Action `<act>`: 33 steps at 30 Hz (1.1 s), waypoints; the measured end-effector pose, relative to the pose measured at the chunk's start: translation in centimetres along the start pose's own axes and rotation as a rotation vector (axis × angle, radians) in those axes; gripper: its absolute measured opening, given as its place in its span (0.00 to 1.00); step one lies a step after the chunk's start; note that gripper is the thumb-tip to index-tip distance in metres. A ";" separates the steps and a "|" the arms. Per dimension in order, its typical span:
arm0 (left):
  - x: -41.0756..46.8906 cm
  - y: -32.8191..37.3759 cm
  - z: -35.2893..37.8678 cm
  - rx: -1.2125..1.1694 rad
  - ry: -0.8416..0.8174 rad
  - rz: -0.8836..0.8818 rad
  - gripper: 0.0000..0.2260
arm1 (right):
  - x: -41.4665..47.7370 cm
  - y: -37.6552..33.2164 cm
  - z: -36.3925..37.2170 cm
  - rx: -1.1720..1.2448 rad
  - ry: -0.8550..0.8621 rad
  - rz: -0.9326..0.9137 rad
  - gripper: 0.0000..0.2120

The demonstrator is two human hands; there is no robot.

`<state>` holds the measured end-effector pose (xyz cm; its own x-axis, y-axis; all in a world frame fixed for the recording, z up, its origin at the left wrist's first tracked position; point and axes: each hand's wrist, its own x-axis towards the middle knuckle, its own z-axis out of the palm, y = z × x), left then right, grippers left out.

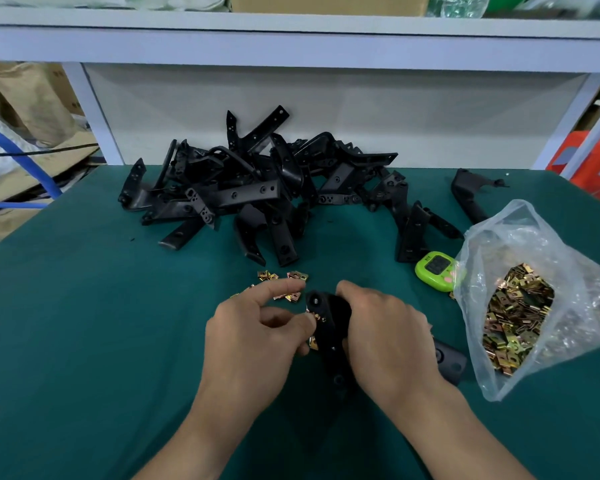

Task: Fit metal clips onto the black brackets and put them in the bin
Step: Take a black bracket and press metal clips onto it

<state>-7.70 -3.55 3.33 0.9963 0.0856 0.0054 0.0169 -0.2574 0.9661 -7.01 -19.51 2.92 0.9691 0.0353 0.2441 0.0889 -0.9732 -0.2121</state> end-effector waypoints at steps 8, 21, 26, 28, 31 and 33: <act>-1.9 0.7 1.8 0.289 0.180 0.148 0.26 | -0.1 -0.9 -0.4 -0.019 -0.033 0.054 0.13; -2.3 0.2 2.8 0.388 0.160 0.298 0.32 | -0.2 -0.4 0.3 0.019 -0.014 0.061 0.10; -1.5 -0.5 2.5 0.328 -0.004 0.327 0.35 | -0.2 0.3 -0.1 0.111 0.005 0.114 0.10; -0.6 -0.8 1.6 0.311 -0.011 0.379 0.29 | -0.1 0.9 -0.2 0.181 0.058 0.167 0.11; 1.2 -1.8 0.0 0.358 0.087 0.362 0.19 | -0.1 2.0 -0.3 0.278 0.097 0.223 0.12; 1.9 -2.6 -0.6 0.453 0.037 0.295 0.16 | -0.1 2.4 0.0 0.305 0.059 0.219 0.10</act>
<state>-5.87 -2.13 0.95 0.9608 -0.0216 0.2763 -0.2204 -0.6641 0.7144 -6.90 -21.83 2.38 0.9586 -0.1878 0.2140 -0.0458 -0.8435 -0.5351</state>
